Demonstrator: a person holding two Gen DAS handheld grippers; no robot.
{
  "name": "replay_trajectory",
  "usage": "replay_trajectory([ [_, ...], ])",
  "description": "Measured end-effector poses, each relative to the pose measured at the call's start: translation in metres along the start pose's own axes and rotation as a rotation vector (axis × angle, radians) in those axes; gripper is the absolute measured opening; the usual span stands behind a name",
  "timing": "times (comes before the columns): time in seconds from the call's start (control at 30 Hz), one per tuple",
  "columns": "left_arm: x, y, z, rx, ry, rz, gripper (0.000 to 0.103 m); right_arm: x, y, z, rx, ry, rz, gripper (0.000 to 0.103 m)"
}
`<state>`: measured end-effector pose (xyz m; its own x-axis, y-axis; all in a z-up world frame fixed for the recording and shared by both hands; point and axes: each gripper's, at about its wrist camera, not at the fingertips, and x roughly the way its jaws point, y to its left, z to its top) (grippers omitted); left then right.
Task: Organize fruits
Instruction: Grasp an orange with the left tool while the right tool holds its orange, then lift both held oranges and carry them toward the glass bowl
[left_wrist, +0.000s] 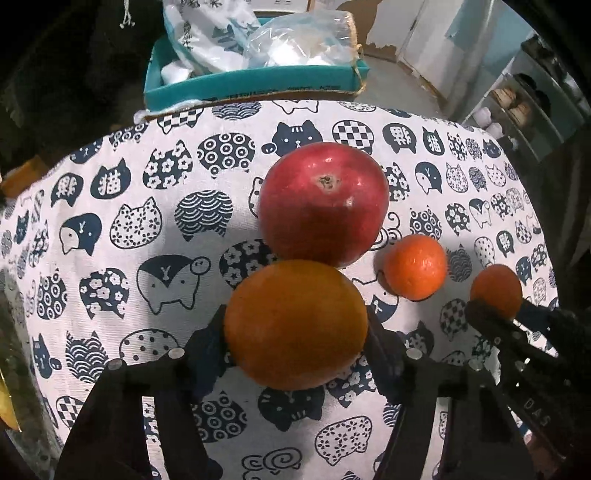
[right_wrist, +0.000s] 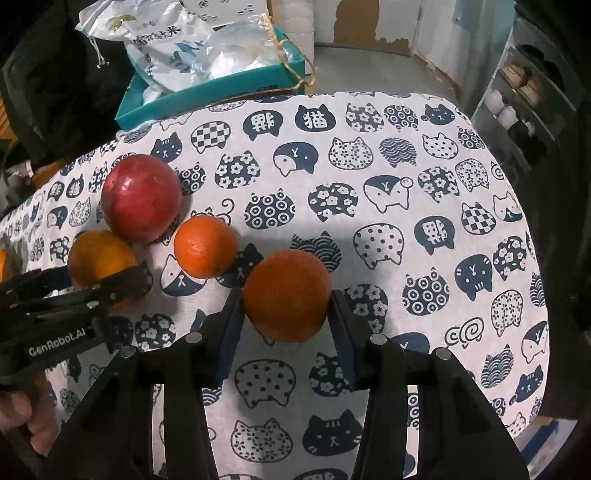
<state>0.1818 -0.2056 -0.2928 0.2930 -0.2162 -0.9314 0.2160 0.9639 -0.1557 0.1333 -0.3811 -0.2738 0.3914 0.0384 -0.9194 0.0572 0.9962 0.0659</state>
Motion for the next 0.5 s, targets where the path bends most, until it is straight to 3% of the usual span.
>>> replay_trajectory([
  [0.5, -0.045, 0.008, -0.011, 0.029, -0.096, 0.041, 0.068, -0.023, 0.015, 0.005, -0.041, -0.048, -0.012, 0.045],
])
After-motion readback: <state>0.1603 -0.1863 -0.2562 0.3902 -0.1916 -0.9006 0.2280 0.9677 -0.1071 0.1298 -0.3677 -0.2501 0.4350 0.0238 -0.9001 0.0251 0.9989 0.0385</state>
